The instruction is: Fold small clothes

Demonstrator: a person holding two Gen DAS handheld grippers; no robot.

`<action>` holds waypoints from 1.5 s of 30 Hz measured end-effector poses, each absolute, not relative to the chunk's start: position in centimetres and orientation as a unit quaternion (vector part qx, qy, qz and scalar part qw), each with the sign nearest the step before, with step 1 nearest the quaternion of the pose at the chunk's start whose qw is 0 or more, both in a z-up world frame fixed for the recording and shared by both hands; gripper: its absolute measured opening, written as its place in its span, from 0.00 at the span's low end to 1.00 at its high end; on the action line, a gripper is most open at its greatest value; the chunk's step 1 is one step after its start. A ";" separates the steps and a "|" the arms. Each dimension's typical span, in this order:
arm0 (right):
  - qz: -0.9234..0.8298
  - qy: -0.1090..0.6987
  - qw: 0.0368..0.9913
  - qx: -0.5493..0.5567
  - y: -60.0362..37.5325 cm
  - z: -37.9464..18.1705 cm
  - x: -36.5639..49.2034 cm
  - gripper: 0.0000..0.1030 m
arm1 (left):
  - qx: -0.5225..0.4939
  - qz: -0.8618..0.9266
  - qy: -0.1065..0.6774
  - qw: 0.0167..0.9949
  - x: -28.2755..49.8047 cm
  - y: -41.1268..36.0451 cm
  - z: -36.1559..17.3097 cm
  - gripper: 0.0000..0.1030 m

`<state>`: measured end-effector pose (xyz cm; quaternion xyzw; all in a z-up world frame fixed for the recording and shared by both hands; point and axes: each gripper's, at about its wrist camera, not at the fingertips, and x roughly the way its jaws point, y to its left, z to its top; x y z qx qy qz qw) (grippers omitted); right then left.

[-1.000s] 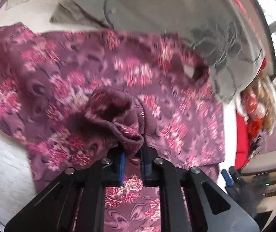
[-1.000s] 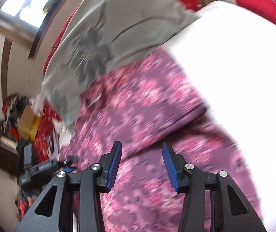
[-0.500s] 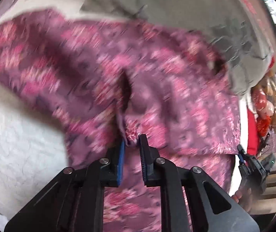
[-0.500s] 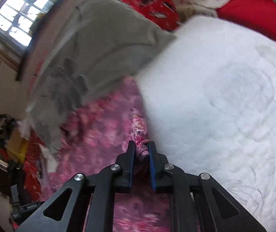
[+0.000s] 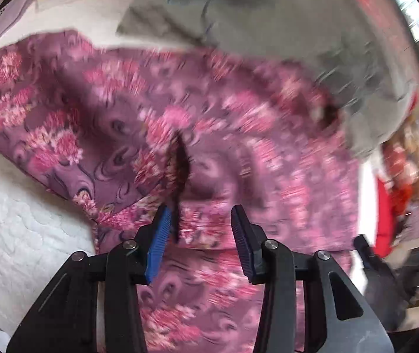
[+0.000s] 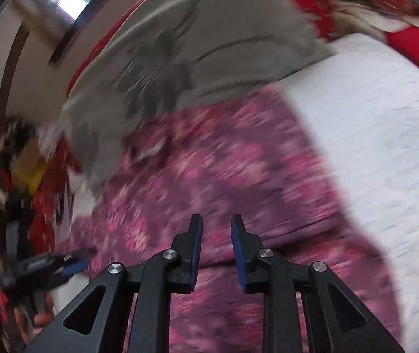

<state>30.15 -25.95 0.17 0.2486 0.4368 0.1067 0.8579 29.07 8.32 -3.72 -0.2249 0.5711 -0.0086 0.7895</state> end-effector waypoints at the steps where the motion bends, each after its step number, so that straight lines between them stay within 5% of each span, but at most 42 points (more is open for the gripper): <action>1: 0.119 0.444 0.855 0.239 -24.3 0.0 30.4 0.22 | -0.237 -0.013 0.575 0.783 29.1 8.7 -4.2 0.39; 6: 0.180 0.452 0.850 0.201 -16.4 0.1 31.3 0.22 | -0.301 -0.024 0.529 0.793 27.2 14.8 -1.6 0.41; 9: 0.211 0.454 0.848 0.175 -11.6 0.2 32.7 0.22 | -0.314 0.018 0.507 0.803 26.2 21.0 -0.1 0.53; 17: 0.228 0.418 0.872 0.117 -5.2 -3.1 32.4 0.31 | -0.391 0.201 0.482 0.758 22.7 40.1 -2.0 0.53; 29: 0.234 0.402 0.877 0.124 -5.9 -3.1 31.9 0.31 | -0.487 0.233 0.421 0.729 25.5 44.3 -4.9 0.60; 31: 0.235 0.402 0.876 0.125 -5.7 -3.1 32.0 0.31 | -0.510 0.227 0.405 0.724 25.3 44.6 -5.2 0.58; 32: 0.235 0.401 0.876 0.126 -5.6 -3.2 32.0 0.31 | -0.510 0.224 0.407 0.724 25.5 44.8 -5.3 0.47; 33: 0.235 0.400 0.877 0.126 -5.6 -3.2 31.9 0.31 | -0.504 0.223 0.413 0.725 25.6 44.8 -5.2 0.24; 34: 0.236 0.400 0.877 0.127 -5.6 -3.2 32.0 0.31 | -0.499 0.217 0.419 0.727 25.8 44.7 -5.1 0.19; 45: 0.226 0.416 0.874 0.104 -5.3 -2.6 32.1 0.31 | -0.454 0.157 0.391 0.785 25.8 38.3 2.4 0.16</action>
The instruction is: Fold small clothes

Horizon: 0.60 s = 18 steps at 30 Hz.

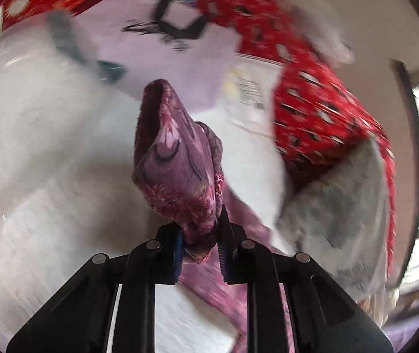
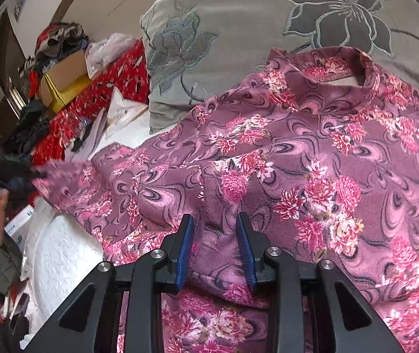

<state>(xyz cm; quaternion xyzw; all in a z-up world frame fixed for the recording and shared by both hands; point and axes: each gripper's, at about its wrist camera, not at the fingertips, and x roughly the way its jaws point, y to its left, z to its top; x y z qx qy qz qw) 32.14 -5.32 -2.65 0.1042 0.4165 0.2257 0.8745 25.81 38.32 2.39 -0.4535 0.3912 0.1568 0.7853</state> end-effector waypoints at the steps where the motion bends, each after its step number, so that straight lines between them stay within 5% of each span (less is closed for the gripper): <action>1: 0.225 0.425 0.872 0.095 -5.2 -2.3 32.2 0.31 | -0.448 0.150 0.389 0.791 25.9 37.5 3.2 0.16; 18: 0.083 0.448 0.888 0.053 -18.7 -0.9 31.0 0.50 | -0.328 0.061 0.422 0.843 28.4 20.7 9.6 0.13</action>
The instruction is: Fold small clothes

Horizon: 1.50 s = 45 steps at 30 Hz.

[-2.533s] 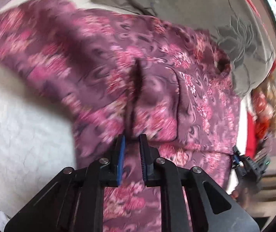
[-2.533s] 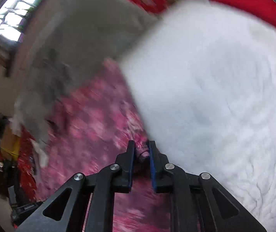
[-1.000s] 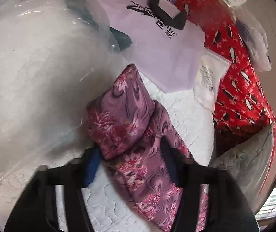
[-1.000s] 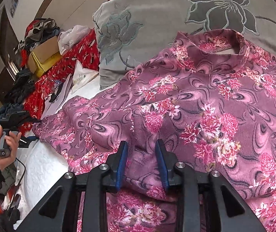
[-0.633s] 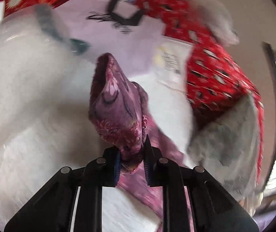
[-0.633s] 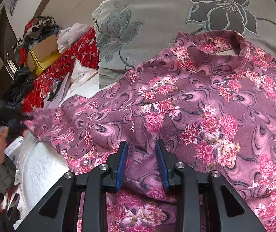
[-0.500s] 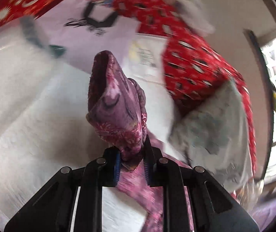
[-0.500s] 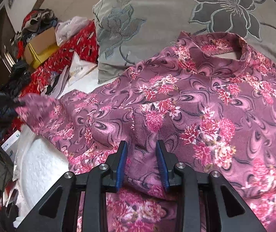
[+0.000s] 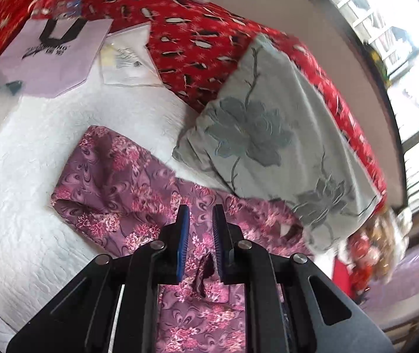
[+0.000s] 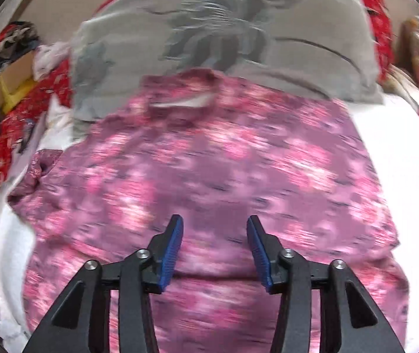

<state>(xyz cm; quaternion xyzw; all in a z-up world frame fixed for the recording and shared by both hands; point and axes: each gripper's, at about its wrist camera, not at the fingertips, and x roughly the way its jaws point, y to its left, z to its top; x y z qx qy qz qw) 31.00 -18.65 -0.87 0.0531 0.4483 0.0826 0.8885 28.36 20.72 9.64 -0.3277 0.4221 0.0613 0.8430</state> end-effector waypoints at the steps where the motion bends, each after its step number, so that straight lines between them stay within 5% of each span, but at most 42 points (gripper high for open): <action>1: 0.076 0.454 0.886 0.058 -19.6 -1.4 30.9 0.49 | -0.319 0.070 0.425 0.844 28.4 20.6 9.5 0.13; 4: 0.096 0.434 0.894 0.061 -20.7 -2.4 30.0 0.50 | -0.262 0.120 0.448 0.846 29.5 20.9 8.6 0.19; 6: 0.100 0.417 0.903 0.039 -20.1 -2.7 29.4 0.56 | -0.202 0.150 0.485 0.838 31.3 20.9 7.3 0.49; 12: 0.106 0.398 0.911 0.027 -19.3 -3.2 29.2 0.66 | -0.155 0.124 0.551 0.810 34.4 19.5 2.7 0.58; 21: 0.124 0.393 0.910 0.039 -19.8 -3.3 28.9 0.74 | -0.129 0.189 0.589 0.775 38.0 17.9 -2.5 0.58; 23: 0.125 0.393 0.910 0.040 -19.9 -3.3 28.9 0.74 | -0.136 0.195 0.596 0.767 38.2 18.1 -3.2 0.51; 28: 0.099 0.404 0.909 0.030 -18.7 -2.1 29.3 0.72 | -0.196 0.151 0.573 0.781 36.2 20.1 -2.2 0.51; 36: 0.293 0.404 0.851 0.164 -7.7 2.7 33.9 0.74 | -0.344 0.099 0.482 0.800 28.1 26.4 0.3 0.55; 45: 0.333 0.484 0.767 0.257 3.8 -0.6 40.4 0.71 | -0.516 0.039 0.438 0.735 25.9 30.8 -3.8 0.55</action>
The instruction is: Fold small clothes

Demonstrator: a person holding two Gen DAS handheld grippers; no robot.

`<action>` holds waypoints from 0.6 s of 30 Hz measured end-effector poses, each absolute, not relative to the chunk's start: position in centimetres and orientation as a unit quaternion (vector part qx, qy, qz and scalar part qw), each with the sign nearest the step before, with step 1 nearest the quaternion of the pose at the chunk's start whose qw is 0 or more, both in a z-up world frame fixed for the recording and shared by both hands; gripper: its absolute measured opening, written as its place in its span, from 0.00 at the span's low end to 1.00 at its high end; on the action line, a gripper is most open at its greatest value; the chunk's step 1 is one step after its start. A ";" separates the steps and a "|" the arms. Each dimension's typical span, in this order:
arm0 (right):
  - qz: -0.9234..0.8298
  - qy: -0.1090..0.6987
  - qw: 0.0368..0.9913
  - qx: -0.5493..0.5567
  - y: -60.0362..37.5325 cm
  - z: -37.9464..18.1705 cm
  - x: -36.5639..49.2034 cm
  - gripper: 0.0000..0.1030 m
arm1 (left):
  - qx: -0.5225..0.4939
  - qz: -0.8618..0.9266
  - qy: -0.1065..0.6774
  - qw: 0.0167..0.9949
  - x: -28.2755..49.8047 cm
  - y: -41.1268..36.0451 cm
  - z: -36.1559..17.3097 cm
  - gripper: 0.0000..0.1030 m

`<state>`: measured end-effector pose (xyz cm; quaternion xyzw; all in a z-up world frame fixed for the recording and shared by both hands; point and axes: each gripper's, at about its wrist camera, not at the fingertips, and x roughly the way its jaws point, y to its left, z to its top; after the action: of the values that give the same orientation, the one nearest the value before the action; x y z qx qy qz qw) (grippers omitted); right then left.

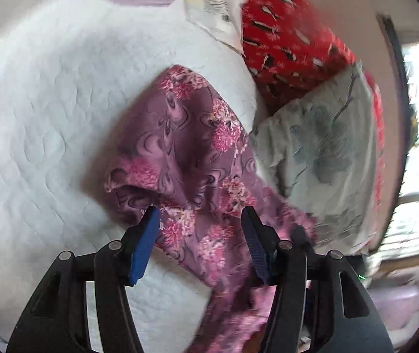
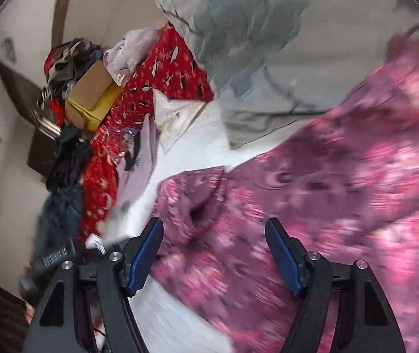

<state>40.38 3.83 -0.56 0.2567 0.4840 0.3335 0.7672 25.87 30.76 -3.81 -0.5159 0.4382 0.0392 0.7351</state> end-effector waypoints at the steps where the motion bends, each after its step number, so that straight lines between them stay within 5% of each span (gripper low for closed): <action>1: 0.338 0.497 0.751 0.272 4.8 -1.3 41.1 0.71 | -0.529 0.034 0.433 0.729 25.7 31.0 -4.2 0.55; 5: 0.340 0.519 0.731 0.285 7.3 -2.7 42.2 0.65 | -0.551 0.033 0.430 0.715 25.8 31.7 -5.4 0.55; 8: 0.348 0.531 0.725 0.266 9.6 -3.2 42.8 0.39 | -0.584 0.034 0.416 0.696 25.8 32.5 -6.7 0.55; 9: 0.344 0.536 0.726 0.261 9.8 -3.4 42.8 0.20 | -0.598 0.033 0.408 0.689 25.7 32.7 -7.0 0.55; 10: 0.345 0.538 0.721 0.269 9.7 -3.7 42.9 0.12 | -0.604 0.033 0.404 0.686 25.7 32.9 -7.1 0.55; 18: 0.357 0.465 0.752 0.301 2.9 0.2 40.7 0.08 | -0.587 0.054 0.413 0.694 26.5 31.4 -6.6 0.53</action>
<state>40.67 2.90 0.22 0.3005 0.4652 0.3573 0.7521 26.52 31.43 -6.57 -0.5867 0.4130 0.0541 0.6945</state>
